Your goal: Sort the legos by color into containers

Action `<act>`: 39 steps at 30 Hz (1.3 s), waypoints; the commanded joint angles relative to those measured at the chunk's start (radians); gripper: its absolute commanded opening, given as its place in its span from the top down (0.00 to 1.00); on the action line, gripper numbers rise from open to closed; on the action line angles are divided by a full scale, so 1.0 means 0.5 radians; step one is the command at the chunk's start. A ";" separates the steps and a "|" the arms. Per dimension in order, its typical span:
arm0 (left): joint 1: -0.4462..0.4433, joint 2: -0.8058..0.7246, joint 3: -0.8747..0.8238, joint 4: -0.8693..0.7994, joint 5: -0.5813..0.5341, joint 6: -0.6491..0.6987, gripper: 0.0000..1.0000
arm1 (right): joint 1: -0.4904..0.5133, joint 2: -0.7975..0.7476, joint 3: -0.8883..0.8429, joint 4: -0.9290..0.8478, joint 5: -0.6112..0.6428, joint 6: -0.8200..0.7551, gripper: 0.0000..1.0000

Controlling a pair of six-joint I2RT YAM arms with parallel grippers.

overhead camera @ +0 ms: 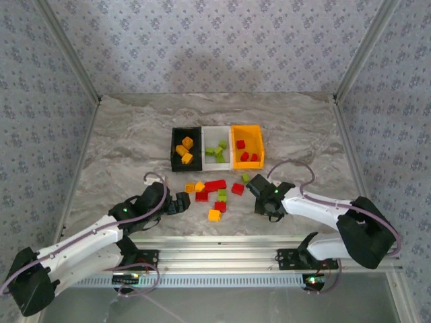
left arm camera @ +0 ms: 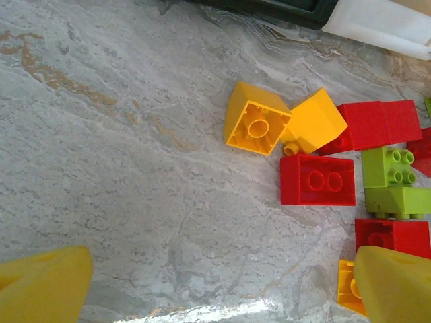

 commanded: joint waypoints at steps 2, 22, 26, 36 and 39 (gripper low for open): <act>0.013 -0.003 0.005 0.004 0.020 0.001 0.01 | -0.004 -0.005 0.005 0.098 0.013 -0.071 0.64; 0.010 0.073 0.039 0.033 0.165 0.012 0.00 | -0.114 0.901 1.589 0.189 -0.086 -0.702 0.68; 0.006 0.083 0.080 -0.001 0.223 0.064 0.01 | -0.168 1.172 1.869 0.172 -0.107 -0.728 0.64; -0.330 0.363 0.276 0.015 0.139 0.191 0.02 | -0.236 1.200 2.113 0.144 -0.130 -0.747 0.29; -0.503 0.554 0.391 -0.005 0.033 0.227 0.04 | -0.219 0.942 1.863 0.231 -0.115 -0.716 0.28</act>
